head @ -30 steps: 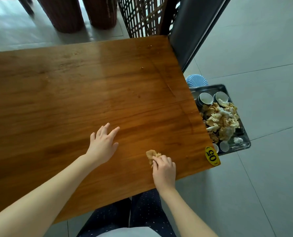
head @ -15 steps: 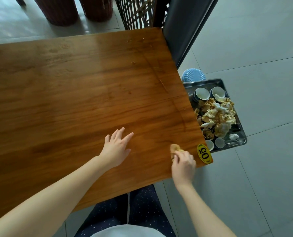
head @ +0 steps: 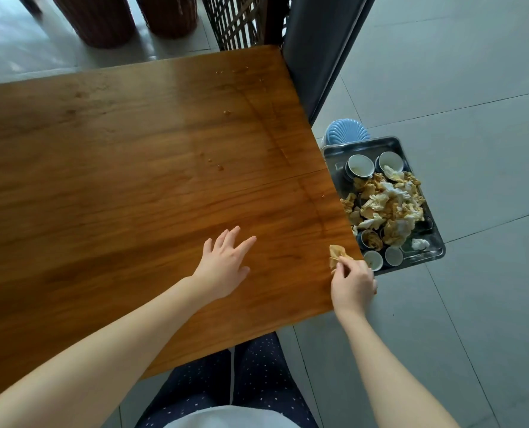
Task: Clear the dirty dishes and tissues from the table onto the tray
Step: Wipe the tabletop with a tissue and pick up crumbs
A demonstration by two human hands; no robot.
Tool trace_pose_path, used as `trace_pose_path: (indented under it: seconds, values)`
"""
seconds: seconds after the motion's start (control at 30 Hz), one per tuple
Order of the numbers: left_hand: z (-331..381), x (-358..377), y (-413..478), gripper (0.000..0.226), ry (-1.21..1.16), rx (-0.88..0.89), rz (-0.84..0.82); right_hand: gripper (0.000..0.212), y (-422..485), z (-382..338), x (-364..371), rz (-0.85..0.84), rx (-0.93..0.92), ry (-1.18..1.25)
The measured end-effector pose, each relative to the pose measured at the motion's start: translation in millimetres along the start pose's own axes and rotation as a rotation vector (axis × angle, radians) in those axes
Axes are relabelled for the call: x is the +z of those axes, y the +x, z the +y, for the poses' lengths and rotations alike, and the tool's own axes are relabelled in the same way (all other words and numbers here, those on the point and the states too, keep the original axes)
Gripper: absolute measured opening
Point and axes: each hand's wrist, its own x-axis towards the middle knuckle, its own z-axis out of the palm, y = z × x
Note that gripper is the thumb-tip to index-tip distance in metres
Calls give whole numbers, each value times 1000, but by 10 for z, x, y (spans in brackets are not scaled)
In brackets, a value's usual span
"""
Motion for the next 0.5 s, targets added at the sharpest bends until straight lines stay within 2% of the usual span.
trace_pose_path:
  seconds: [0.1, 0.27, 0.4, 0.43, 0.5]
  values:
    - [61, -33, 32, 67, -2, -9, -7, 21, -89, -142, 60, -16, -19, 6]
    - [112, -82, 93, 66, -14, -44, -4, 18, -523, -572, 284, -194, -358, 3]
    - [75, -159, 147, 66, -9, -99, 23, 16, -504, -614, 317, -187, -575, -19]
    - [59, -188, 169, 66, -9, -108, 25, 15, -409, -565, 300, -173, -591, -43]
    - [36, -240, 212, 66, -19, -124, 23, 17, -161, -447, 230, -143, -459, -56]
